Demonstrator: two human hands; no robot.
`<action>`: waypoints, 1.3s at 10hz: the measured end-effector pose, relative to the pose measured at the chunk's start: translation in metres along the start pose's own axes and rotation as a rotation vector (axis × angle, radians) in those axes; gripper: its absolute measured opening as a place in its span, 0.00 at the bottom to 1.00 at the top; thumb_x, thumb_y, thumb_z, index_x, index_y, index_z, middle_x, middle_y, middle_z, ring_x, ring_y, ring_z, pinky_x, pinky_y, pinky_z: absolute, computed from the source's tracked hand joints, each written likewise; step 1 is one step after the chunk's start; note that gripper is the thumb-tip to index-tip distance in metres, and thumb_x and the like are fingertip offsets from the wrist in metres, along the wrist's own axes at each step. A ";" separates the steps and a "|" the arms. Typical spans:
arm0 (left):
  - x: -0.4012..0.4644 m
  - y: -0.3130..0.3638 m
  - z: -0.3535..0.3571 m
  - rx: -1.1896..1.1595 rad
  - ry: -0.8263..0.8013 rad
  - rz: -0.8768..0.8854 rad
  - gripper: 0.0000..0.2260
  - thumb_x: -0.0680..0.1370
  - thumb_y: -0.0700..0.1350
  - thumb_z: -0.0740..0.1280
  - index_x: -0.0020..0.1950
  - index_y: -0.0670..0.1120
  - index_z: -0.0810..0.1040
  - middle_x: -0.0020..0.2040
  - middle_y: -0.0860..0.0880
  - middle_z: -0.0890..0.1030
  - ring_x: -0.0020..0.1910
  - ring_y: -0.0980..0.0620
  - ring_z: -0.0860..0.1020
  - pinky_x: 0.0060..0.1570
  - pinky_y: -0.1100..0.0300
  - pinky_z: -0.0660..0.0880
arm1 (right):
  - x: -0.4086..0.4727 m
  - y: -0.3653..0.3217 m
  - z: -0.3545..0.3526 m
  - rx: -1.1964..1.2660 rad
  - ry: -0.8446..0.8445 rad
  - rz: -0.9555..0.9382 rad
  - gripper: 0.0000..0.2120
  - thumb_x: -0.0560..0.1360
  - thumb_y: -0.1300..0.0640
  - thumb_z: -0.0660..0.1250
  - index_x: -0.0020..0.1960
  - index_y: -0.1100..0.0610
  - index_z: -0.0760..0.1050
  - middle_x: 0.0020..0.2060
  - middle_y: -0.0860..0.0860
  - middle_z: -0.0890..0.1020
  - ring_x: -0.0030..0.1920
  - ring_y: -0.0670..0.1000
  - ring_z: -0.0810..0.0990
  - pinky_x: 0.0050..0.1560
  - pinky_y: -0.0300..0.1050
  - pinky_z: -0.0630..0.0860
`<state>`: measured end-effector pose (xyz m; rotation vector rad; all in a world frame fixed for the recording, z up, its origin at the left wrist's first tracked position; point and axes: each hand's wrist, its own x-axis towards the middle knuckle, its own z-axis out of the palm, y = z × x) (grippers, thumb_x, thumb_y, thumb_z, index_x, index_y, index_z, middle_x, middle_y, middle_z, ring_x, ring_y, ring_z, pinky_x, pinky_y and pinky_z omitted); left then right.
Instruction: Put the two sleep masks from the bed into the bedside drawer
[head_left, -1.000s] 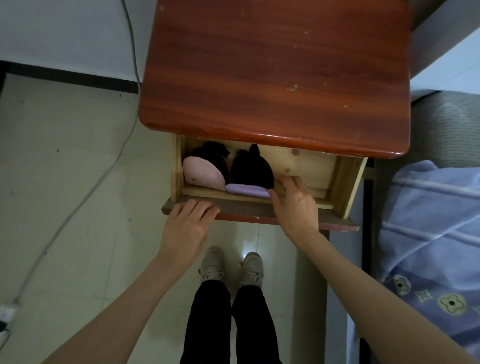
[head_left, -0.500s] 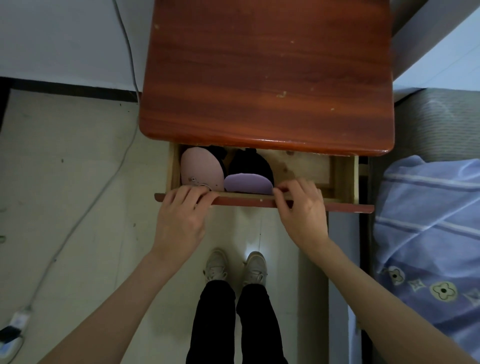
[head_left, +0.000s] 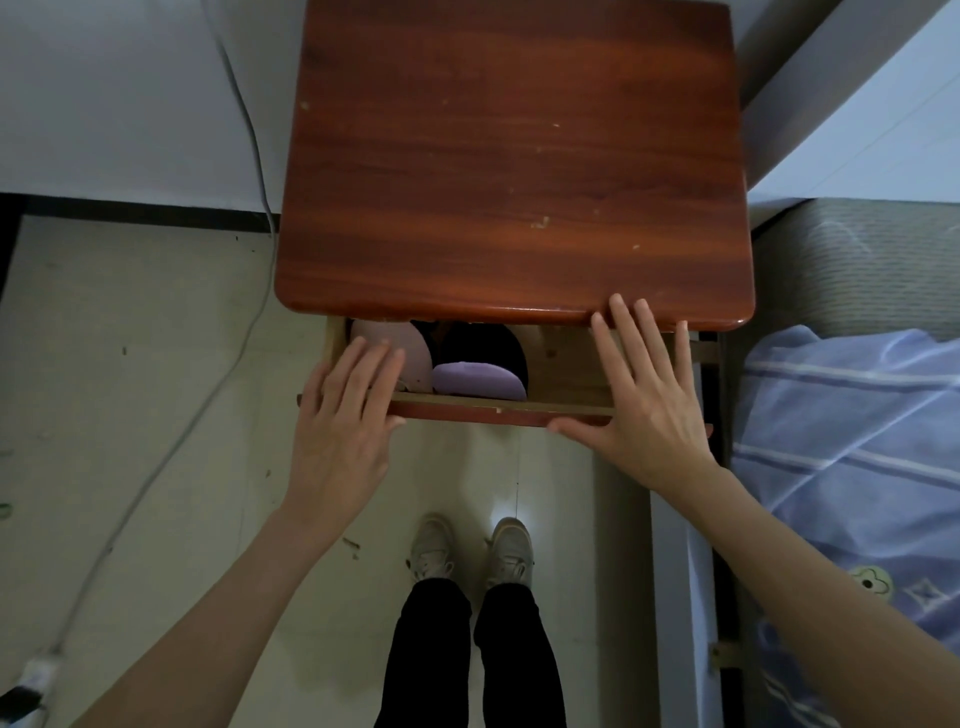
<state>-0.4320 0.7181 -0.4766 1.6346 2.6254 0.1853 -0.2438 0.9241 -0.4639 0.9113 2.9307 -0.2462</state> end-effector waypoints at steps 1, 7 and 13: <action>0.005 -0.004 -0.004 0.020 -0.033 0.044 0.29 0.72 0.44 0.68 0.70 0.39 0.61 0.69 0.39 0.69 0.70 0.41 0.65 0.68 0.41 0.63 | -0.003 0.002 0.000 -0.071 -0.048 -0.019 0.51 0.62 0.30 0.61 0.73 0.59 0.50 0.74 0.59 0.57 0.74 0.59 0.50 0.71 0.66 0.48; 0.097 -0.016 -0.005 0.107 -0.096 0.029 0.34 0.72 0.47 0.67 0.74 0.46 0.53 0.74 0.39 0.60 0.73 0.39 0.58 0.70 0.38 0.53 | 0.065 0.016 -0.010 -0.095 0.040 0.115 0.41 0.68 0.40 0.66 0.72 0.57 0.55 0.72 0.61 0.61 0.72 0.63 0.58 0.70 0.67 0.53; 0.102 -0.013 -0.010 -0.031 -0.251 -0.056 0.32 0.71 0.68 0.40 0.71 0.57 0.34 0.77 0.45 0.45 0.75 0.43 0.43 0.71 0.39 0.40 | 0.066 0.005 -0.025 -0.011 -0.181 0.187 0.46 0.69 0.33 0.60 0.73 0.56 0.42 0.75 0.59 0.47 0.75 0.60 0.43 0.73 0.65 0.44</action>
